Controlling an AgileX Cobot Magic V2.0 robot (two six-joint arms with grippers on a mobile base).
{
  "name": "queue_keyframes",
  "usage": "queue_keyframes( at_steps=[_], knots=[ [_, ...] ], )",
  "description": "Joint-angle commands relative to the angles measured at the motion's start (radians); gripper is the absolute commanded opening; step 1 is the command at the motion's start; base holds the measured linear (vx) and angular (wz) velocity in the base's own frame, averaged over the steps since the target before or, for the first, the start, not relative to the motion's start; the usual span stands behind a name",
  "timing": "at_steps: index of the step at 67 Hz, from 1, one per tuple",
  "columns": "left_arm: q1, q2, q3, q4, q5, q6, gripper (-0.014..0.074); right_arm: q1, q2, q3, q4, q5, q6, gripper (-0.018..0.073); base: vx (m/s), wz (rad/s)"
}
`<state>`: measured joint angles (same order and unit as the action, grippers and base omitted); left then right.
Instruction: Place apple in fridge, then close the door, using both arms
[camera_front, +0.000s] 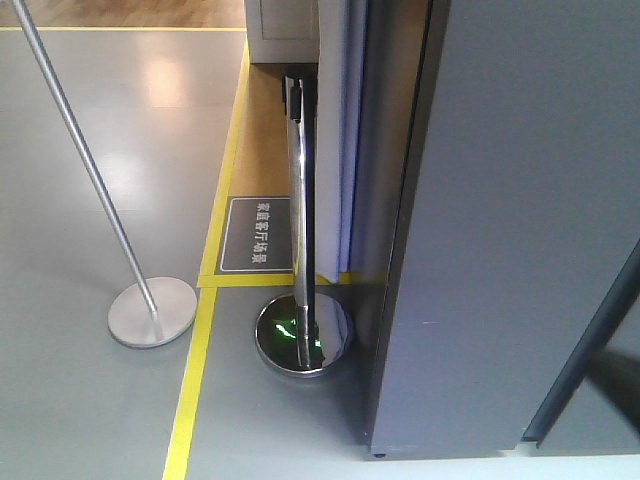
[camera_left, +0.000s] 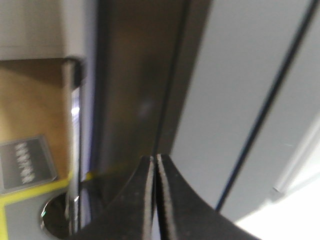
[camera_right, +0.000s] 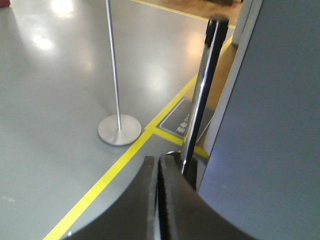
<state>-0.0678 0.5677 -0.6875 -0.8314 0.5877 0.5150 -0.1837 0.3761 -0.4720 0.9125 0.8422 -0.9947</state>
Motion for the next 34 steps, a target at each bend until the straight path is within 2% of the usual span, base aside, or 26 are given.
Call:
queue_keyframes(
  at_steps=[1,7,13,22,34],
  knots=[
    [0.002,-0.120,0.164,-0.088,-0.157,-0.041,-0.0008,-0.005,-0.010,0.010,0.046,-0.050,-0.009,-0.0006,0.00,0.00],
    [0.002,-0.214,0.294,-0.150,-0.209,-0.062,-0.0008,-0.005,-0.010,0.017,0.047,-0.019,-0.009,-0.0006,0.00,0.00],
    [0.002,-0.269,0.360,-0.222,-0.240,-0.062,-0.0008,-0.005,-0.010,0.017,0.047,-0.005,-0.009,-0.0006,0.00,0.00],
    [0.002,-0.285,0.368,-0.291,-0.279,-0.061,-0.0008,-0.005,-0.010,0.017,0.049,-0.005,-0.009,-0.0006,0.00,0.00],
    [0.002,-0.285,0.367,-0.476,-0.302,-0.061,-0.0008,-0.005,-0.010,0.017,0.049,-0.005,-0.009,-0.0006,0.00,0.00]
  ],
)
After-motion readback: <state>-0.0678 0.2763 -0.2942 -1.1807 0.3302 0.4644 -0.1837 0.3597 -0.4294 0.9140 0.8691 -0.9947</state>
